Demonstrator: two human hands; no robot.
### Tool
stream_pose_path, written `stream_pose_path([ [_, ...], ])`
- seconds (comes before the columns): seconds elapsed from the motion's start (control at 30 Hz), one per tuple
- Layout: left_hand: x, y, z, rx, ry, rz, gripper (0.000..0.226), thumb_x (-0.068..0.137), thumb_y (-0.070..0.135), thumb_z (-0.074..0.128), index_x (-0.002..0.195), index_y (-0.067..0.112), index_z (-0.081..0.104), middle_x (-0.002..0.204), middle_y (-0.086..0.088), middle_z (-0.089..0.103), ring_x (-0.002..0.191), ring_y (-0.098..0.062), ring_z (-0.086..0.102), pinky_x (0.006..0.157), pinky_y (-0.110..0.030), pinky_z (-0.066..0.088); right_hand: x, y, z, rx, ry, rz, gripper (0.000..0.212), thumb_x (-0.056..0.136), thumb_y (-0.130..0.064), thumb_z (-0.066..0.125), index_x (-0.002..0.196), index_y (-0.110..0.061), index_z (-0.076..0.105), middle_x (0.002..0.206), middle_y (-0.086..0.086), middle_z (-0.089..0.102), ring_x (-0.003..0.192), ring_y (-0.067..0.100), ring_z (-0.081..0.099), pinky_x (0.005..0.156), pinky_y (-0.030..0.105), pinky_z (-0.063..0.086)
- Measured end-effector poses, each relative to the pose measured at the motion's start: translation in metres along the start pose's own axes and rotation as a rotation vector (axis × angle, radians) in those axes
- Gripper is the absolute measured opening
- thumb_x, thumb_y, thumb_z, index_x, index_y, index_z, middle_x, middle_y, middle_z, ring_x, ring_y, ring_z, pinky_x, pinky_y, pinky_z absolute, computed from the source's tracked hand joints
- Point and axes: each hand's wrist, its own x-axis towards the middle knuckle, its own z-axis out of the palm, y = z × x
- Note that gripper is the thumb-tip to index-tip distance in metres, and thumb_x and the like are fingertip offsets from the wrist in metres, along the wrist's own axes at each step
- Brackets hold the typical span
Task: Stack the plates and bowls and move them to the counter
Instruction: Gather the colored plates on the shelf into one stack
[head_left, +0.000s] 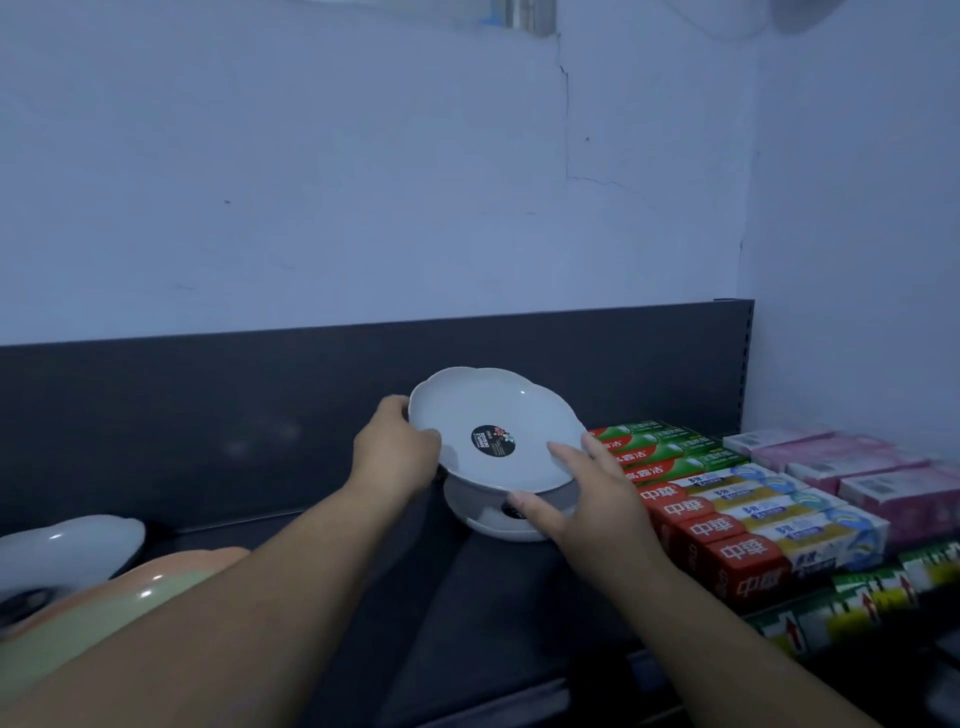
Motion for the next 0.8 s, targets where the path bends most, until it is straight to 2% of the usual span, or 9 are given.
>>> stream_pose_path([
  [0.07, -0.008, 0.0, -0.024, 0.012, -0.003, 0.022, 0.04, 0.086, 0.012, 0.049, 0.125, 0.019, 0.048, 0.104, 0.001, 0.057, 0.092, -0.022, 0.056, 0.062, -0.027, 0.043, -0.006, -0.016, 0.001, 0.024, 0.027, -0.013, 0.07, 0.078, -0.048, 0.075, 0.139, -0.026, 0.051, 0.159, -0.002, 0.024, 0.144, 0.011, 0.023, 0.108, 0.017, 0.019],
  [0.2, -0.026, -0.003, -0.085, 0.01, 0.007, 0.078, 0.048, 0.082, 0.015, 0.054, 0.128, 0.02, 0.045, 0.113, -0.001, 0.062, 0.099, -0.025, 0.061, 0.087, -0.039, 0.053, -0.026, -0.058, 0.008, 0.133, 0.056, -0.082, 0.054, 0.074, -0.041, 0.08, 0.123, -0.026, 0.064, 0.153, -0.005, 0.035, 0.137, 0.007, 0.035, 0.099, 0.01, 0.021],
  [0.33, -0.054, -0.012, -0.155, 0.025, 0.037, 0.114, 0.053, 0.077, 0.019, 0.06, 0.128, 0.022, 0.045, 0.11, 0.004, 0.06, 0.099, -0.024, 0.062, 0.086, -0.043, 0.054, -0.054, -0.114, 0.016, 0.25, 0.06, -0.174, 0.027, 0.071, -0.038, 0.083, 0.093, -0.037, 0.066, 0.147, -0.01, 0.042, 0.125, 0.002, 0.045, 0.097, 0.011, 0.033],
  [0.43, -0.076, -0.025, -0.202, 0.052, 0.082, 0.119, 0.048, 0.081, 0.021, 0.062, 0.126, 0.021, 0.046, 0.09, 0.015, 0.053, 0.094, -0.019, 0.06, 0.08, -0.035, 0.052, -0.075, -0.155, 0.025, 0.298, 0.037, -0.226, 0.018, 0.07, -0.039, 0.083, 0.078, -0.036, 0.067, 0.142, -0.01, 0.047, 0.126, -0.001, 0.045, 0.101, 0.019, 0.037],
  [0.5, -0.088, -0.036, -0.229, 0.078, 0.096, 0.106, 0.045, 0.082, 0.023, 0.062, 0.124, 0.022, 0.046, 0.09, 0.015, 0.052, 0.092, -0.018, 0.059, 0.074, -0.032, 0.049, -0.089, -0.178, 0.031, 0.312, 0.016, -0.251, 0.016, 0.071, -0.037, 0.083, 0.072, -0.032, 0.068, 0.137, -0.011, 0.051, 0.128, -0.004, 0.043, 0.099, 0.014, 0.034],
  [0.57, -0.098, -0.049, -0.252, 0.101, 0.093, 0.077, 0.05, 0.082, 0.026, 0.063, 0.128, 0.02, 0.044, 0.107, 0.006, 0.058, 0.097, -0.022, 0.062, 0.084, -0.037, 0.051, -0.1, -0.198, 0.038, 0.307, 0.0, -0.271, 0.018, 0.07, -0.036, 0.084, 0.067, -0.033, 0.067, 0.135, -0.011, 0.052, 0.125, -0.004, 0.045, 0.094, 0.011, 0.032],
  [0.67, -0.109, -0.072, -0.275, 0.148, 0.051, 0.013, 0.075, 0.082, 0.036, 0.064, 0.145, 0.016, 0.03, 0.142, -0.003, 0.045, 0.116, -0.028, 0.056, 0.1, -0.044, 0.045, -0.113, -0.219, 0.048, 0.279, -0.023, -0.297, 0.021, 0.07, -0.035, 0.084, 0.064, -0.033, 0.064, 0.137, -0.009, 0.052, 0.117, -0.003, 0.05, 0.088, 0.006, 0.033],
  [0.73, -0.117, -0.085, -0.284, 0.181, 0.03, 0.004, 0.076, 0.083, 0.041, 0.063, 0.146, 0.017, 0.029, 0.148, -0.003, 0.039, 0.125, -0.026, 0.049, 0.104, -0.043, 0.041, -0.12, -0.227, 0.055, 0.263, -0.049, -0.291, 0.02, 0.07, -0.035, 0.084, 0.065, -0.031, 0.065, 0.137, -0.011, 0.051, 0.113, -0.003, 0.052, 0.085, 0.004, 0.033],
  [0.8, -0.124, -0.096, -0.289, 0.217, 0.006, 0.012, 0.072, 0.084, 0.045, 0.062, 0.145, 0.02, 0.033, 0.149, -0.003, 0.037, 0.131, -0.022, 0.043, 0.107, -0.039, 0.038, -0.128, -0.233, 0.06, 0.257, -0.068, -0.284, 0.021, 0.069, -0.035, 0.085, 0.065, -0.03, 0.065, 0.137, -0.012, 0.05, 0.114, 0.0, 0.053, 0.09, 0.014, 0.039],
])
